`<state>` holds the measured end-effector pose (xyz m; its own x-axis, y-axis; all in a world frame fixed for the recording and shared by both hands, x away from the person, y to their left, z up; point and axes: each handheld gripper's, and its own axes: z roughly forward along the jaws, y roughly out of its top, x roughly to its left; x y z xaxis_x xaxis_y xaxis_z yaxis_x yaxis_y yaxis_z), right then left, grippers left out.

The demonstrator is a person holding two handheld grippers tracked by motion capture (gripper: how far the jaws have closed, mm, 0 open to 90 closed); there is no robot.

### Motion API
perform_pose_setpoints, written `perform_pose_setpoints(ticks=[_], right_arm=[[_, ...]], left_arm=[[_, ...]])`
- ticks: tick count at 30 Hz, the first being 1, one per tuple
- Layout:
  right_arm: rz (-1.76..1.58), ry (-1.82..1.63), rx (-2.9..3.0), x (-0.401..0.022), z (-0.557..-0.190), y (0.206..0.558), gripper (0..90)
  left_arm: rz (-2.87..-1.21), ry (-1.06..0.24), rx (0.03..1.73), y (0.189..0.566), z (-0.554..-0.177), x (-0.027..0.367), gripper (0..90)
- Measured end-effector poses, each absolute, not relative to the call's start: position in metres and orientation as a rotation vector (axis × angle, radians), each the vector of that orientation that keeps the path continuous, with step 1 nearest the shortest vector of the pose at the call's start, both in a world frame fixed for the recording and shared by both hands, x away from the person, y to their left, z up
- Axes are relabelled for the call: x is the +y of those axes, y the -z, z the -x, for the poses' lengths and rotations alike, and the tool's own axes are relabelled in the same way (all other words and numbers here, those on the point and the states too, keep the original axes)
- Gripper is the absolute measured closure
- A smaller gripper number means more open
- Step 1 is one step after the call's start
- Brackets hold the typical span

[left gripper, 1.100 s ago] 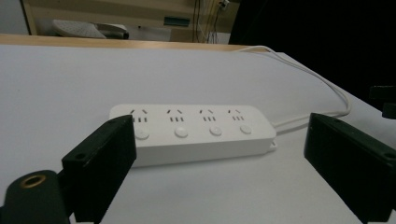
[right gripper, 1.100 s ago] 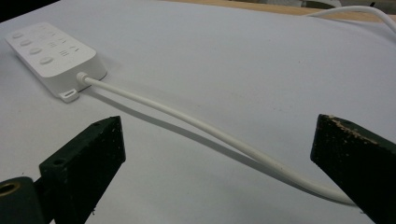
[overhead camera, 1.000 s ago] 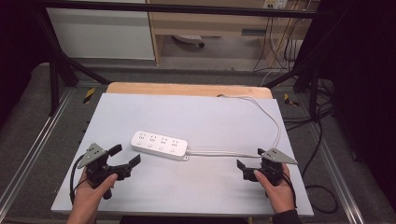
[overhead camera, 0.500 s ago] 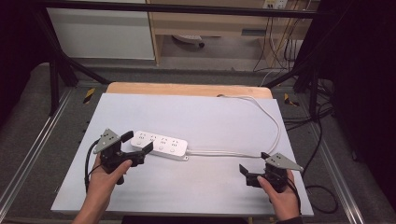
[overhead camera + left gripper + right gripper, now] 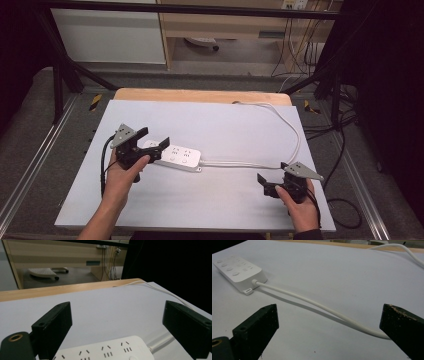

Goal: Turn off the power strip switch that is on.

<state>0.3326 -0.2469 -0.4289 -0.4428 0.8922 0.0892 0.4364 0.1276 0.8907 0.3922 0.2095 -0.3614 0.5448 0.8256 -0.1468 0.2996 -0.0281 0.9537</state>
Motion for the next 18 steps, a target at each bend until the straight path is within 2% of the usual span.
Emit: perform_pose_setpoints(ticks=[7, 8, 13, 18], right_arm=[[-1.282, -1.258, 1.953, -0.246, -0.336, 0.431, 3.1], [-1.283, -1.256, 1.961, -0.245, -0.336, 0.432, 3.0], [-1.289, -1.247, 1.961, -0.246, -0.338, 0.433, 3.1], [-1.305, -1.245, 1.963, -0.246, -0.337, 0.433, 3.0]], left_arm=[[-1.677, -0.587, 0.972, 0.374, -0.405, 0.193, 11.2], [-1.696, -0.594, 0.971, 0.376, -0.405, 0.191, 16.0], [-1.744, -0.604, 0.956, 0.386, -0.403, 0.184, 19.6], [-1.750, -0.562, 0.966, 0.391, -0.405, 0.182, 21.1]])
